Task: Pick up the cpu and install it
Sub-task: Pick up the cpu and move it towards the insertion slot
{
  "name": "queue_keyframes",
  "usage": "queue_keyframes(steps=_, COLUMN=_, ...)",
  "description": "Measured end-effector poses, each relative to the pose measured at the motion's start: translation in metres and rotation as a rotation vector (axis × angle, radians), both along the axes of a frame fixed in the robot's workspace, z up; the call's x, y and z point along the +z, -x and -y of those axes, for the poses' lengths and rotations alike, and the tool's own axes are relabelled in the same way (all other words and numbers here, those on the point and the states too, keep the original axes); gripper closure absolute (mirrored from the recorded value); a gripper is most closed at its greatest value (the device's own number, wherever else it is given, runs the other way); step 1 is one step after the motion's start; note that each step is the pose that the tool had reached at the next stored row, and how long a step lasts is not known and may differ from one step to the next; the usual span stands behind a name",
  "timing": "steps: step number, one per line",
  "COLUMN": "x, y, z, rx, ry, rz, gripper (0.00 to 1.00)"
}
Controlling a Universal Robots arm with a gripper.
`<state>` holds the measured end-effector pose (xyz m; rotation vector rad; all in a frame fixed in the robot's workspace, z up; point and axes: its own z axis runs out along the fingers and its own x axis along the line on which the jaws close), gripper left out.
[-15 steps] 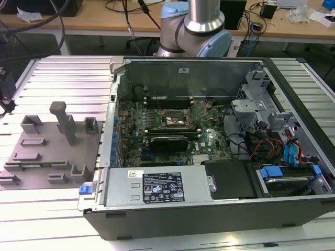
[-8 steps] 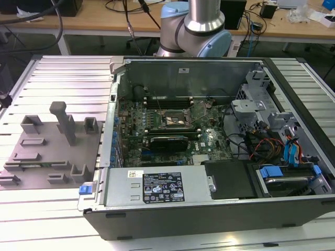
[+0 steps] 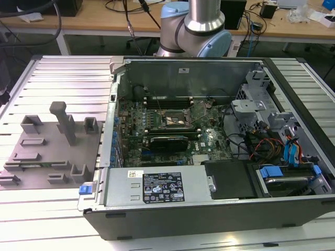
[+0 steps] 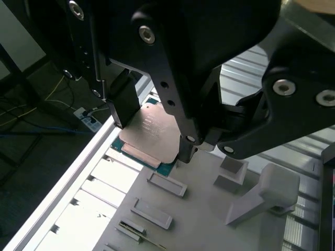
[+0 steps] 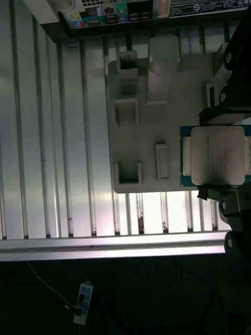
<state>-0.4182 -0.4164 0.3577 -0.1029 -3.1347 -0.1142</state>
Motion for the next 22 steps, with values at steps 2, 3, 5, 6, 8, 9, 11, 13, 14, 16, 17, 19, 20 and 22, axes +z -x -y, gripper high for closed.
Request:
queue_keyframes(steps=2, x=0.0031, y=0.0000, z=0.0000, rx=0.000, ry=0.0000, rz=0.0000, gripper=0.45)
queue_keyframes(steps=3, x=0.0048, y=0.0000, z=0.0000, rx=0.000, ry=0.0000, rz=0.0000, gripper=0.45)
queue_keyframes(steps=5, x=0.0076, y=0.0000, z=0.0000, rx=0.000, ry=0.0000, rz=0.0000, gripper=0.45)
queue_keyframes(steps=6, x=0.0093, y=0.0000, z=-0.0001, rx=0.000, ry=0.0000, rz=0.0000, gripper=0.45)
queue_keyframes(steps=8, x=0.0117, y=0.0000, z=-0.0001, rx=0.000, ry=0.0000, rz=0.0001, gripper=0.45)
queue_keyframes(steps=9, x=0.0132, y=0.0000, z=-0.0001, rx=0.000, ry=0.0000, rz=0.0000, gripper=0.45)
queue_keyframes(steps=11, x=0.0161, y=0.0000, z=-0.0001, rx=0.000, ry=0.0000, rz=0.0000, gripper=0.45)
queue_keyframes(steps=13, x=0.0207, y=0.0000, z=-0.0002, rx=0.000, ry=0.0001, rz=0.0000, gripper=0.45)
queue_keyframes(steps=14, x=0.0231, y=0.0000, z=-0.0002, rx=0.000, ry=0.0000, rz=0.0000, gripper=0.45)
queue_keyframes(steps=16, x=0.0263, y=0.0000, z=-0.0003, rx=0.000, ry=0.0000, rz=-0.0001, gripper=0.45)
queue_keyframes(steps=17, x=0.0285, y=0.0000, z=-0.0003, rx=0.000, ry=0.0000, rz=0.0000, gripper=0.45)
queue_keyframes(steps=19, x=0.0327, y=0.0000, z=-0.0005, rx=0.000, ry=0.0001, rz=0.0000, gripper=0.45)
queue_keyframes(steps=20, x=0.0341, y=0.0000, z=-0.0005, rx=0.000, ry=0.0000, rz=0.0001, gripper=0.45)
queue_keyframes(steps=22, x=0.0371, y=0.0000, z=-0.0005, rx=0.000, ry=0.0000, rz=0.0000, gripper=0.45)
